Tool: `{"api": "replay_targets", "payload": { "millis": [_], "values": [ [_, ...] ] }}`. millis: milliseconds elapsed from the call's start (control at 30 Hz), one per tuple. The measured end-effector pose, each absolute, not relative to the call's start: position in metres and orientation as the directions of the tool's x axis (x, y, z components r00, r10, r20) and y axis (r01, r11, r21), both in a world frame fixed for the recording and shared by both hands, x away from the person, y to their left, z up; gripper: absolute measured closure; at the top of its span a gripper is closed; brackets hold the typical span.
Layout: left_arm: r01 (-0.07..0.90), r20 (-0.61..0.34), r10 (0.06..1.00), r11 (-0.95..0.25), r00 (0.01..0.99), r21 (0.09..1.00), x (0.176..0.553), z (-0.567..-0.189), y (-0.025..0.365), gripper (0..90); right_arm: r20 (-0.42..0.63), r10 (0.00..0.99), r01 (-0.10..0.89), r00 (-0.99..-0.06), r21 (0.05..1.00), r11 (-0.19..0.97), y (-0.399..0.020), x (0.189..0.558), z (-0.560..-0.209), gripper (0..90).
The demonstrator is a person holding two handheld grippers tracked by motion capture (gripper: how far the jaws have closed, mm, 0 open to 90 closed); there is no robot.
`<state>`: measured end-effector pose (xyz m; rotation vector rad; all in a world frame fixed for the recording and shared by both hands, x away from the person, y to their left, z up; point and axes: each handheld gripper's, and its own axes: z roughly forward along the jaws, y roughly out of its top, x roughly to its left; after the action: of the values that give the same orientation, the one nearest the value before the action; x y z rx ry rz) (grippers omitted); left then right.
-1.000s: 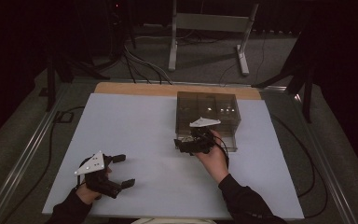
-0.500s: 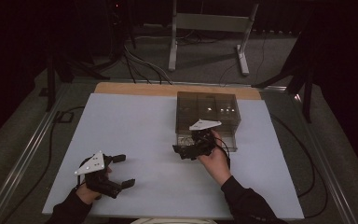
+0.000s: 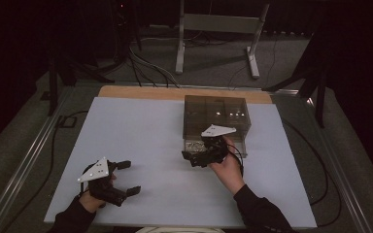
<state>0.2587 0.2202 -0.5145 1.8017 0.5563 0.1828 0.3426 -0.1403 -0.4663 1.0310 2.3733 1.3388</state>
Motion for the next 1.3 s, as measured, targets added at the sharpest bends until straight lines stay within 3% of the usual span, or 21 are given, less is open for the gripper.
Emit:
{"api": "replay_targets", "payload": {
  "millis": [267, 767, 1300],
  "values": [
    [0.277, -0.159, 0.459, -0.201, 0.874, 0.940, 0.258, -0.514, 0.220, 0.6, 0.106, 0.669, 0.443, -0.735, 0.823, 0.356, -0.151, 0.333, -0.467, 0.0],
    [0.278, -0.160, 0.452, -0.208, 0.877, 0.938, 0.258, -0.514, 0.218, 0.6, 0.158, 0.658, 0.468, -0.736, 0.822, 0.325, -0.186, 0.313, -0.489, 0.0],
    [0.279, -0.162, 0.450, -0.206, 0.878, 0.938, 0.259, -0.514, 0.219, 0.6, 0.147, 0.658, 0.475, -0.738, 0.807, 0.352, -0.215, 0.292, -0.510, 0.0]
  ]
}}
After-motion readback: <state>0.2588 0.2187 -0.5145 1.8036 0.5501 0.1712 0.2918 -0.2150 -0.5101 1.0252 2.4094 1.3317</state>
